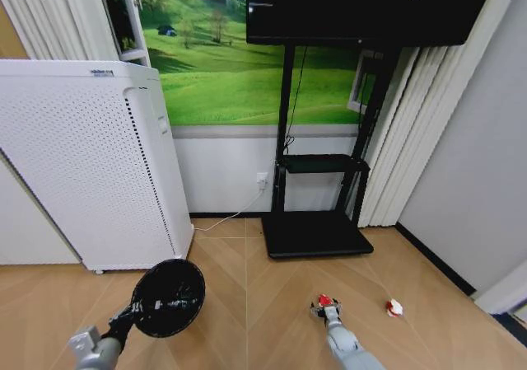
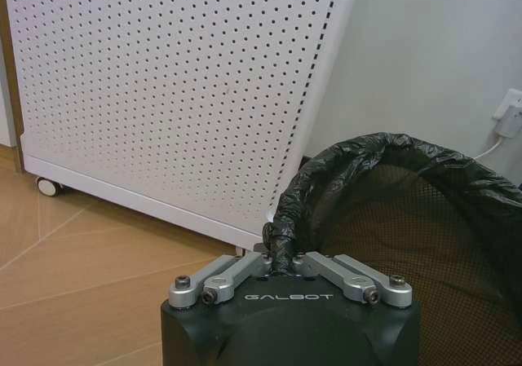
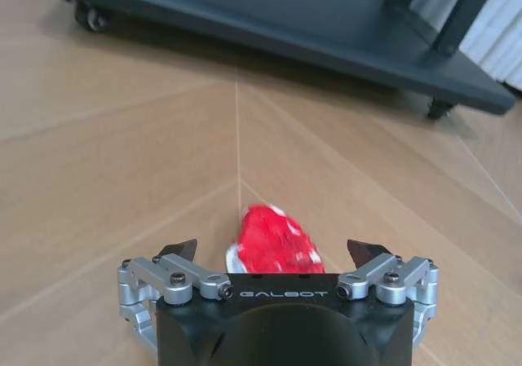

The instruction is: Pick up the trash bin and place the garbage on the floor into it.

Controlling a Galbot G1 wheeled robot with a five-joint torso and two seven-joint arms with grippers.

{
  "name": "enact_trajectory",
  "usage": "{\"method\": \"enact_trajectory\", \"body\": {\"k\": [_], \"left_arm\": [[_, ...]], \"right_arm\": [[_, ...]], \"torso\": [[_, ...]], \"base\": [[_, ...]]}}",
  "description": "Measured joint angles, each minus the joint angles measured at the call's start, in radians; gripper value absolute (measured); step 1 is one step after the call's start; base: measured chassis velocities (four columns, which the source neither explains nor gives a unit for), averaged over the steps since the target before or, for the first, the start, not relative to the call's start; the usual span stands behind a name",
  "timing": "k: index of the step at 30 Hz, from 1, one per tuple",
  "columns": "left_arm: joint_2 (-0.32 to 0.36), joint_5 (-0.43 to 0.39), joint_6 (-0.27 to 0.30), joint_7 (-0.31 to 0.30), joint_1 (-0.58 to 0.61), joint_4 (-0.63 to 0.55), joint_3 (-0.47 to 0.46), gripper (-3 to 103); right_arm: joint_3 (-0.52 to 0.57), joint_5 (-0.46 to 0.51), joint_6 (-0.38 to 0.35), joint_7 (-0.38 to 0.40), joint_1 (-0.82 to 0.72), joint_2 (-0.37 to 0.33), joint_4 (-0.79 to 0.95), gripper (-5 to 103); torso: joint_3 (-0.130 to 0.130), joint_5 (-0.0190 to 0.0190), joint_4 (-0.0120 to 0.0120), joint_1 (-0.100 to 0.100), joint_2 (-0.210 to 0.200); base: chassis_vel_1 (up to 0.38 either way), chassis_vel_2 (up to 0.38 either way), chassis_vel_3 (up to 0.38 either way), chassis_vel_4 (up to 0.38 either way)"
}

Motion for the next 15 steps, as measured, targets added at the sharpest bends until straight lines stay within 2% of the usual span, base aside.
{"method": "enact_trajectory", "body": {"k": [12,15], "left_arm": [[-0.001,-0.002,-0.001,0.000,0.007,-0.005,0.001,4],[-0.001,-0.001,-0.002,0.000,0.008,-0.004,-0.001,4]], "right_arm": [[0.003,0.053,-0.037,0.001,0.009,0.013,-0.046,101],[0.001,0.073,-0.035,-0.002,0.009,0.014,-0.044,87]], "torso": [[0.000,-0.0006,-0.0001,0.000,0.000],[0.000,-0.0002,0.0000,0.000,0.000]], "base": [[0.000,0.000,0.000,0.000],[0.000,0.000,0.000,0.000]]}}
